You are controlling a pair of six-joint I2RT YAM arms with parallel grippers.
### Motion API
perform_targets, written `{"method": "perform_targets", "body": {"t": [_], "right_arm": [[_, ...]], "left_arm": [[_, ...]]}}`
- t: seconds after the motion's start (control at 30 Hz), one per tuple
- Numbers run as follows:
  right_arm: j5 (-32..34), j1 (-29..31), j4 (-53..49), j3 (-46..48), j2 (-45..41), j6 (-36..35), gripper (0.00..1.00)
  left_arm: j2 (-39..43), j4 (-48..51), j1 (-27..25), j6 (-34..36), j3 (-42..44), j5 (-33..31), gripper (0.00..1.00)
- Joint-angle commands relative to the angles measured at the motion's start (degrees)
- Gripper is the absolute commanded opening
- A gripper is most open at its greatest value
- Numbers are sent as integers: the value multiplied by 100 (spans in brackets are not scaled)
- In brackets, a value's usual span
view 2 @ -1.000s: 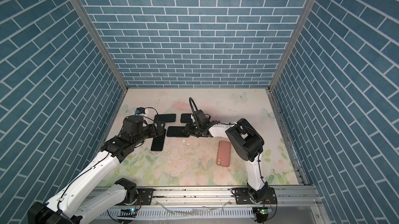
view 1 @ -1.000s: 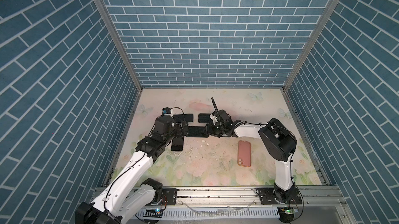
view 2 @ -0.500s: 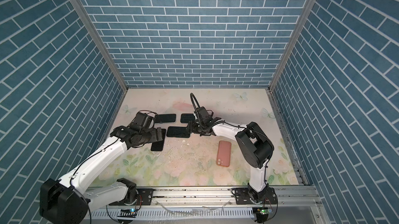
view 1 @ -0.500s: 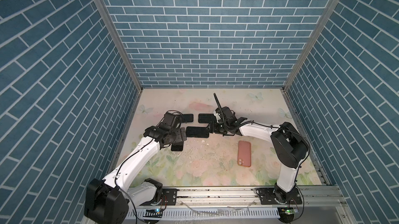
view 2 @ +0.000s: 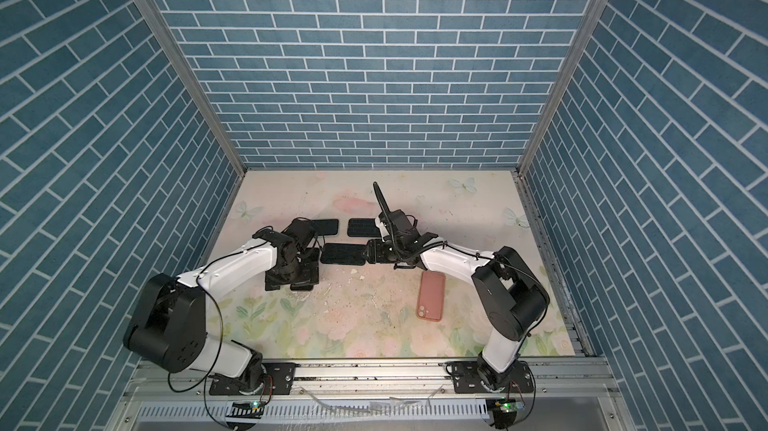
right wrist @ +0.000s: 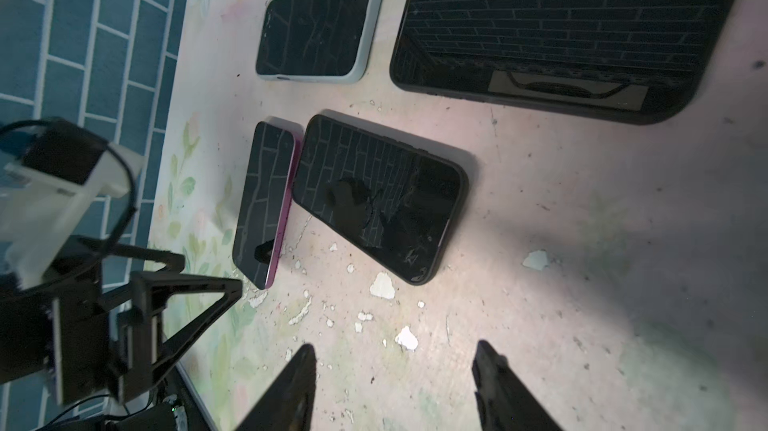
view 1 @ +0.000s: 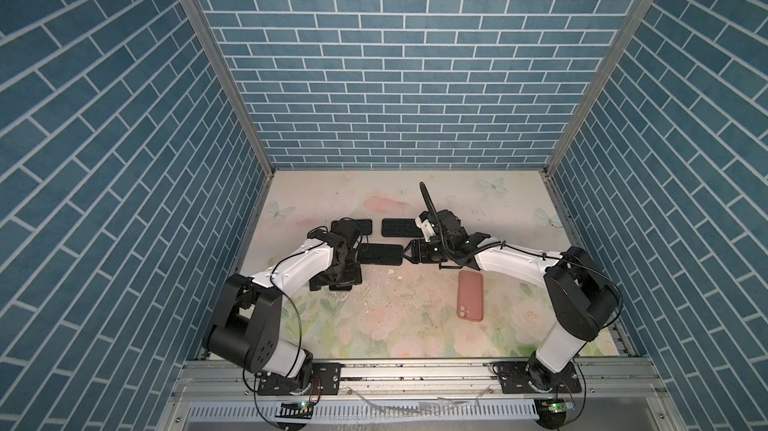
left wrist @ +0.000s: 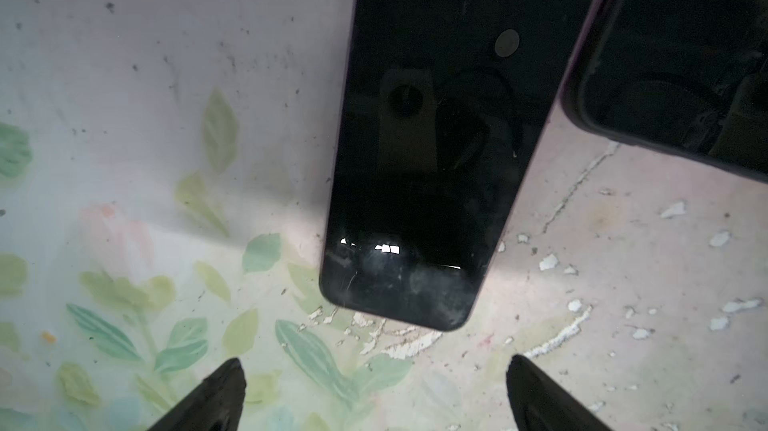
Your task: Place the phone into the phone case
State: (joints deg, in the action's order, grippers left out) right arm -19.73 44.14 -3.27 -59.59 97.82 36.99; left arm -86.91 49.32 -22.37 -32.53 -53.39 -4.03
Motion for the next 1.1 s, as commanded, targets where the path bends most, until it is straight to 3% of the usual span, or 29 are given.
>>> {"method": "perform_targets", "body": {"t": [0.0,0.43,0.77,1.07], "right_arm": [[-524,7,130,162,-77,-228,61],[-929,7,478,519,254,-2,61],[-851,9,336,448,264,28,60],[-573,-46,28,399,-45,-107,59]], "left_arm": [[-252,-159,6,92,-103,-53,99],[-1098,-623,22,138,-236,-457,97],[-1351,-896,31,222,-186,-502,75],[-525,-855,31,16,152,-547,64]]}}
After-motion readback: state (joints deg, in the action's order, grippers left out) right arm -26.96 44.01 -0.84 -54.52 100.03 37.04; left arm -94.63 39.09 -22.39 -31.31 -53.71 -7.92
